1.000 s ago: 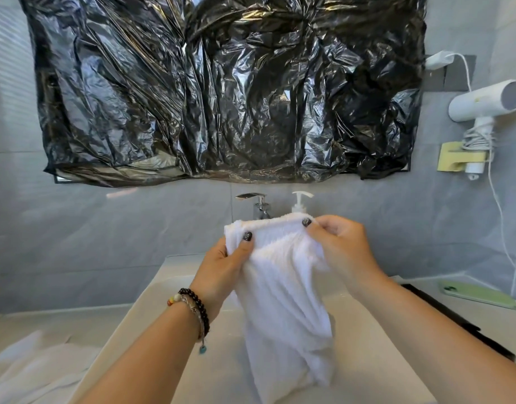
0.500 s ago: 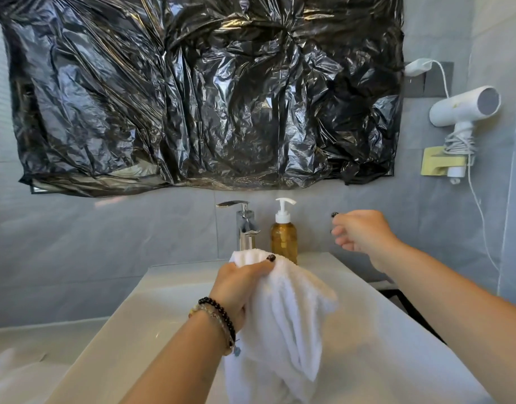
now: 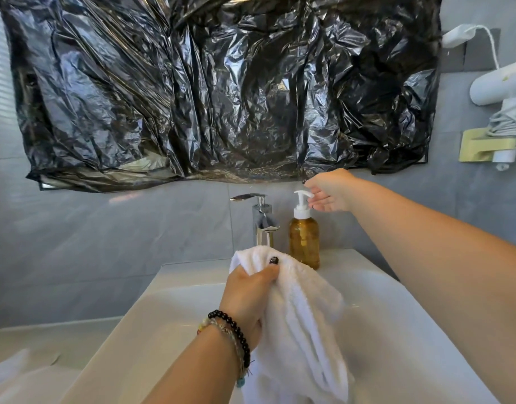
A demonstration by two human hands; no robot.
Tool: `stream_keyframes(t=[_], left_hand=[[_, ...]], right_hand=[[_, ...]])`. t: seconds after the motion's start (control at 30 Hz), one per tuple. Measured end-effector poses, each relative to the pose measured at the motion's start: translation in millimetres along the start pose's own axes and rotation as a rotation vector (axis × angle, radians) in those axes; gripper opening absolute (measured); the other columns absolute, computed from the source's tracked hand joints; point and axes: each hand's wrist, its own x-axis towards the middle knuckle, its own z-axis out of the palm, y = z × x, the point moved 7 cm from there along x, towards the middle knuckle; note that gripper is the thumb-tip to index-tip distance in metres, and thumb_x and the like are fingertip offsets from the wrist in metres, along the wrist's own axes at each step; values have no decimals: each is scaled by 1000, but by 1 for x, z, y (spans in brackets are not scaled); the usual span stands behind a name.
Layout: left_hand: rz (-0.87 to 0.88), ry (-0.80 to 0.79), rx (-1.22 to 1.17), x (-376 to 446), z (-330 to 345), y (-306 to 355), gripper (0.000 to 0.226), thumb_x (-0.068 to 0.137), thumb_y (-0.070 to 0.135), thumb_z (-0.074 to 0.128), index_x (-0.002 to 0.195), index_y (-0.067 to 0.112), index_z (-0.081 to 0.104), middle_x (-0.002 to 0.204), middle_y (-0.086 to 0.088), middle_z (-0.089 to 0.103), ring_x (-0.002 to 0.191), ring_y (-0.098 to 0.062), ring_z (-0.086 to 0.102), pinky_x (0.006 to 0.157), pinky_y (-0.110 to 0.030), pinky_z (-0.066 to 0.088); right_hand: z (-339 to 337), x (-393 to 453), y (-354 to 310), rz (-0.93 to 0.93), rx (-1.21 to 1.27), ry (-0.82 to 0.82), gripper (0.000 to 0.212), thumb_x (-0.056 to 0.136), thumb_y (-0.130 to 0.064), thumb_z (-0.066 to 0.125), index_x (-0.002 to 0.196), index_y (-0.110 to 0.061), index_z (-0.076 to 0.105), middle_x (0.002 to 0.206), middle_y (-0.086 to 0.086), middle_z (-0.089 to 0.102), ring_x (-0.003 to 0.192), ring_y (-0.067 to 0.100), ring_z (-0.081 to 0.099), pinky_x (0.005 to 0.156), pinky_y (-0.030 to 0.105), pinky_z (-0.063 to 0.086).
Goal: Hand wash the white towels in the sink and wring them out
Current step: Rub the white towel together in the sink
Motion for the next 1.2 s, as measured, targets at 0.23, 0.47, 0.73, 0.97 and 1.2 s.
stream_keyframes(t=[0.23, 0.47, 0.73, 0.97, 1.2], left_hand=[[-16, -8, -2, 0, 2, -3, 25, 92, 22, 68, 116, 15, 62, 109, -9, 71, 99, -26, 69, 92, -45, 56], [-43, 12, -14, -4, 1, -4, 25, 92, 24, 68, 115, 16, 61, 111, -10, 70, 102, -28, 68, 95, -48, 55], [-32, 5, -19, -6, 2, -2, 18, 93, 21, 66, 111, 18, 62, 107, -9, 72, 99, -27, 69, 91, -47, 56], [-42, 6, -18, -7, 4, -1, 20, 93, 21, 67, 112, 16, 62, 107, -10, 72, 98, -27, 69, 90, -46, 57], [-52, 11, -8, -7, 4, -2, 25, 93, 23, 68, 115, 15, 61, 109, -11, 71, 100, -28, 68, 93, -47, 55]], right_hand=[[21, 2, 20, 173, 253, -183, 18, 94, -13, 54, 91, 2, 62, 77, 9, 64, 49, 11, 62, 39, 15, 48], [32, 3, 24, 147, 567, -187, 15, 97, -5, 50, 100, 7, 59, 74, 11, 60, 43, 14, 63, 41, 19, 51], [32, 13, 17, 197, 517, -230, 16, 101, -4, 39, 104, 4, 53, 77, 9, 47, 56, 6, 38, 36, 13, 42], [29, 3, 27, 218, 634, -274, 24, 98, -15, 53, 105, 7, 60, 73, 11, 63, 52, 12, 63, 43, 17, 52], [26, -5, 26, 174, 667, -217, 19, 95, -7, 54, 104, 10, 60, 88, 16, 70, 55, 21, 70, 50, 22, 57]])
